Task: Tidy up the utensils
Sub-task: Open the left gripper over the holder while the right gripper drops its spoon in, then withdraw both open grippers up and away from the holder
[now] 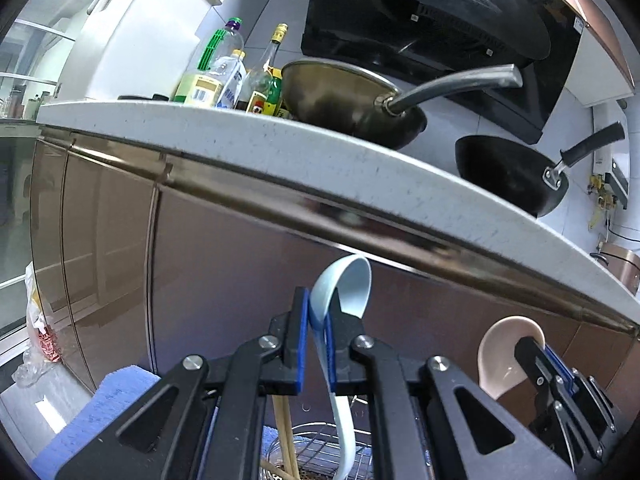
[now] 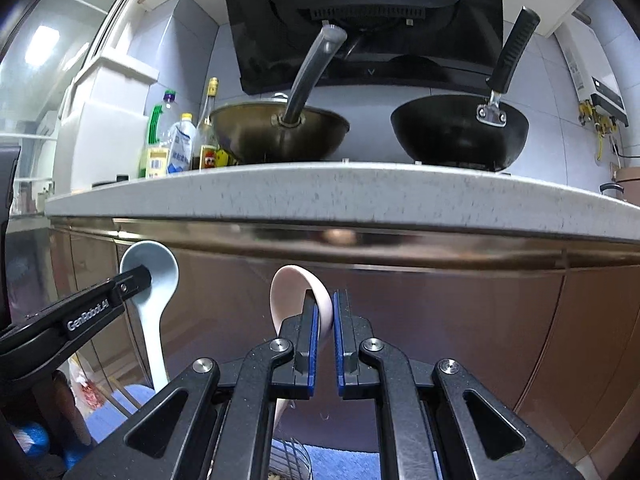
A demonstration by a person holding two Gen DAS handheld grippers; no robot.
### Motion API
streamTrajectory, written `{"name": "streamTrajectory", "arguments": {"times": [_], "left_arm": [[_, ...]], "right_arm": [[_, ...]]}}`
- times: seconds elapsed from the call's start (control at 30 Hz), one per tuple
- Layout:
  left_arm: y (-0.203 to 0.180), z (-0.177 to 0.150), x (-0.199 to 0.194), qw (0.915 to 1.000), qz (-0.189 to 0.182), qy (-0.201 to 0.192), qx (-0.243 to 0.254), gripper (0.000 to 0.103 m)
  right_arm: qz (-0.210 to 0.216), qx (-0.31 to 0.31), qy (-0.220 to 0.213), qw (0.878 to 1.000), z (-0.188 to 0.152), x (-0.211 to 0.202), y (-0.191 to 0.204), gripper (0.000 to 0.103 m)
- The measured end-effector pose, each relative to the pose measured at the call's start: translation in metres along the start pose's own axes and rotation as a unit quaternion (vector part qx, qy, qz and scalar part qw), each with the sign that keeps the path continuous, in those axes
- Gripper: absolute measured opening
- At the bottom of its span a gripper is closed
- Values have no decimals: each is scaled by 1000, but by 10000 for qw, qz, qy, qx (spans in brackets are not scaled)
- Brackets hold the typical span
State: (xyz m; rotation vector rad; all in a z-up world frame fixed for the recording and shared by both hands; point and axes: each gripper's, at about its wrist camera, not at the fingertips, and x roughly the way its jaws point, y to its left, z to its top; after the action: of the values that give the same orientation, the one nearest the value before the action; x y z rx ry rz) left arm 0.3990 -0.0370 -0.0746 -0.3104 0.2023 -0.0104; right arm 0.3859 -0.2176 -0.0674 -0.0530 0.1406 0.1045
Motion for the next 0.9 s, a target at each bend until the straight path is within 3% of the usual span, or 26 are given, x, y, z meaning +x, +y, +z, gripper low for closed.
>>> {"name": "streamTrajectory", "arguments": {"times": [0.27, 0.33, 0.43, 0.9], "left_arm": [[1, -17, 2, 9999, 34, -27, 153, 10], [1, -18, 0, 9999, -5, 19, 160, 12], [1, -20, -7, 9998, -2, -6, 177, 32], [17, 7, -54, 9997, -3, -163, 176, 32]], "right_arm": [[169, -134, 119, 9997, -20, -2, 6, 13], [200, -100, 161, 9996, -22, -2, 5, 26], [208, -109, 145, 9996, -22, -7, 6, 27], [130, -55, 156, 9998, -12, -40, 1, 30]]}}
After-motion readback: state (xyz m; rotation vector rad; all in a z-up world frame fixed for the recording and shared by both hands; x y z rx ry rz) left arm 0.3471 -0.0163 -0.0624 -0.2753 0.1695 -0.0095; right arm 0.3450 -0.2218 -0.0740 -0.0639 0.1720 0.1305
